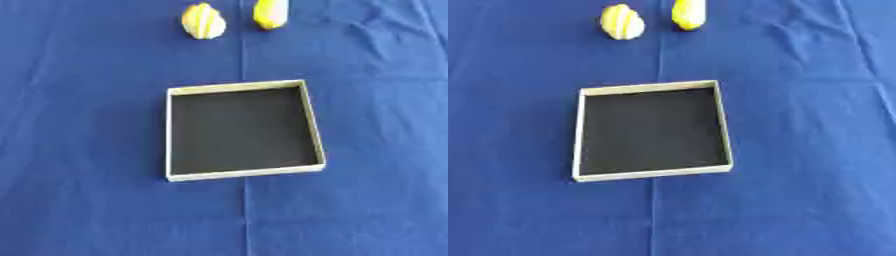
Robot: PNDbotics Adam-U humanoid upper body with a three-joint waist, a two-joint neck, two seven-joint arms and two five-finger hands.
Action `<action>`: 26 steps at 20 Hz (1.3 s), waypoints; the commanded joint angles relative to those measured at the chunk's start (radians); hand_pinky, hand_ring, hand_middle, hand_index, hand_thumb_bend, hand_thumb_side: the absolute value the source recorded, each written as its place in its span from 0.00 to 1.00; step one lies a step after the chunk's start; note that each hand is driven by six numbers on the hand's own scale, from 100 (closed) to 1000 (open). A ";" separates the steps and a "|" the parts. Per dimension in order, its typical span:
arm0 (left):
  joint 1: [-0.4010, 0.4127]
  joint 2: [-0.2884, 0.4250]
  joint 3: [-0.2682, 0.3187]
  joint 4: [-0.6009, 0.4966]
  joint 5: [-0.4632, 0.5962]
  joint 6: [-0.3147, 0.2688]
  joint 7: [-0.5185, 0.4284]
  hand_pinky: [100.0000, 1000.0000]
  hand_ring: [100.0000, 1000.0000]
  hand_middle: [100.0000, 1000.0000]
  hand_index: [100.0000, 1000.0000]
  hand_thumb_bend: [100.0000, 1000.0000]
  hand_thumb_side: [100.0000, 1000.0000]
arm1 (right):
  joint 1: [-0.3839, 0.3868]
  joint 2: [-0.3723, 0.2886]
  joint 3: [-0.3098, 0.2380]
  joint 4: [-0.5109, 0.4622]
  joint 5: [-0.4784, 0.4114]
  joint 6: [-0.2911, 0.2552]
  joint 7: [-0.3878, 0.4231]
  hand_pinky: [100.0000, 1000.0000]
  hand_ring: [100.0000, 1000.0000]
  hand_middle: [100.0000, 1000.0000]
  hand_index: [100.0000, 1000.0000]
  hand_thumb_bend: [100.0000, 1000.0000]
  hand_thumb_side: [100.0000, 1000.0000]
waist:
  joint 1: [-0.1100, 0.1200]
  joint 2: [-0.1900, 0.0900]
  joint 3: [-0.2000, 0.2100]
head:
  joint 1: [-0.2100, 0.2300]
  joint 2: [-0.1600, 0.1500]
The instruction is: Pick up objects on the table and place them in the box.
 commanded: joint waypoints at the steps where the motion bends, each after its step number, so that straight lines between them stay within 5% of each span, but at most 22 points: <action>1: -0.008 0.029 0.009 -0.016 0.001 -0.002 0.000 0.93 0.93 0.84 0.76 0.00 0.58 | -0.032 -0.093 -0.027 -0.016 -0.077 0.043 0.011 0.78 0.94 0.85 0.90 0.00 0.70 | -0.006 -0.020 -0.002 | 0.000 -0.006; 6: -0.015 0.030 0.002 -0.016 0.002 -0.004 -0.004 0.93 0.93 0.83 0.77 0.00 0.58 | -0.111 -0.164 -0.020 -0.016 -0.204 0.132 0.038 0.78 0.97 0.87 0.90 0.00 0.73 | -0.014 -0.027 0.004 | -0.006 0.002; 15: -0.027 0.029 -0.022 -0.016 0.010 -0.014 -0.027 0.93 0.93 0.83 0.77 0.00 0.58 | -0.309 -0.248 0.072 0.046 -0.383 0.398 0.112 0.78 1.00 0.91 0.95 0.00 0.86 | -0.044 -0.043 0.045 | -0.042 -0.006; 26: -0.051 0.027 -0.042 -0.016 0.031 -0.021 -0.051 0.93 0.93 0.84 0.77 0.00 0.58 | -0.560 -0.176 0.239 0.363 -0.229 0.477 0.358 0.80 1.00 0.93 0.98 0.00 0.98 | -0.087 -0.034 0.109 | -0.078 -0.038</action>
